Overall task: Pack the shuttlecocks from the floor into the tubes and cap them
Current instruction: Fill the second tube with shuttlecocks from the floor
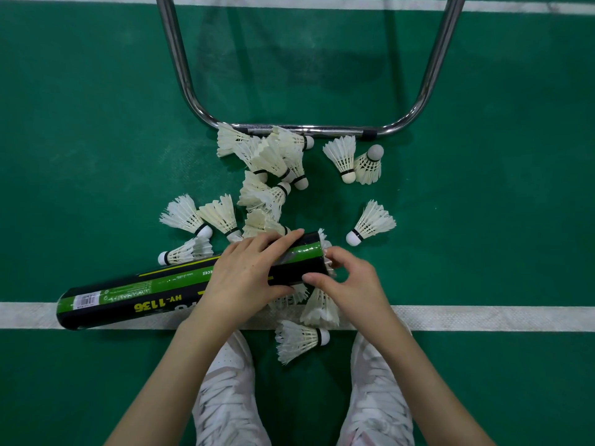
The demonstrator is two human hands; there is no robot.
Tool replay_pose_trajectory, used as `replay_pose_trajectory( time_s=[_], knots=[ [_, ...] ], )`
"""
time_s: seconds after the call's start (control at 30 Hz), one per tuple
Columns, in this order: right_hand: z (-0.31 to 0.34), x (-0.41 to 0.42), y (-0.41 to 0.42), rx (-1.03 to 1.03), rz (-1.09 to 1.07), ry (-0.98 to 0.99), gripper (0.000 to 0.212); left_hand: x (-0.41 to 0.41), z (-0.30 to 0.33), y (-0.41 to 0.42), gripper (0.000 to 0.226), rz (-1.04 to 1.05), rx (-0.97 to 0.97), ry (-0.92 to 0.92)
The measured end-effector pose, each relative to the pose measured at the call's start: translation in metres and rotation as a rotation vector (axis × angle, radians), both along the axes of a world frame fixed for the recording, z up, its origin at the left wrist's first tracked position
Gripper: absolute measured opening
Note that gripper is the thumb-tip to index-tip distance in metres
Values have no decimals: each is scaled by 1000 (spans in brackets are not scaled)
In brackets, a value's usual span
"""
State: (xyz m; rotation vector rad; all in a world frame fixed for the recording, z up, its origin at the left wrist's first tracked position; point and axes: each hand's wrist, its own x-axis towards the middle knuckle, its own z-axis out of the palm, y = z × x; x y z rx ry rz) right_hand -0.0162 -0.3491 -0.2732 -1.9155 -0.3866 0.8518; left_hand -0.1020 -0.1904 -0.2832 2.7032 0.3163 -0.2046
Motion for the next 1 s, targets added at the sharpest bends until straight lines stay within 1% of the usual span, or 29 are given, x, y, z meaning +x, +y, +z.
replay_pose_trajectory(
  time_s=[0.17, 0.23, 0.37, 0.57, 0.67, 0.77, 0.83, 0.93, 1.0],
  knots=[
    [-1, 10, -4, 39, 113, 97, 16, -2, -2, -3, 90, -8, -14, 15],
    [-1, 12, -5, 58, 160, 135, 19, -2, -2, -3, 90, -10, -16, 16],
    [-1, 14, -2, 88, 191, 196, 23, 2, 1, -4, 90, -12, -12, 10],
    [0, 12, -4, 166, 159, 257, 25, 2, 2, -3, 90, -2, -19, -4],
    [1, 17, -10, 200, 7, 267, 24, 3, 2, -1, 90, 8, -22, -9],
    [0, 33, -23, 192, -150, 193, 18, 2, 2, -1, 89, 7, -15, -3],
    [-7, 46, -32, 130, -212, 56, 17, 2, 2, -2, 88, 4, -14, -4],
    [-23, 65, -38, -22, -302, -187, 23, 1, 1, -2, 88, -4, -11, 7],
    [-31, 75, -37, -113, -313, -290, 31, 2, 2, -2, 88, -1, -14, 6]
  ],
)
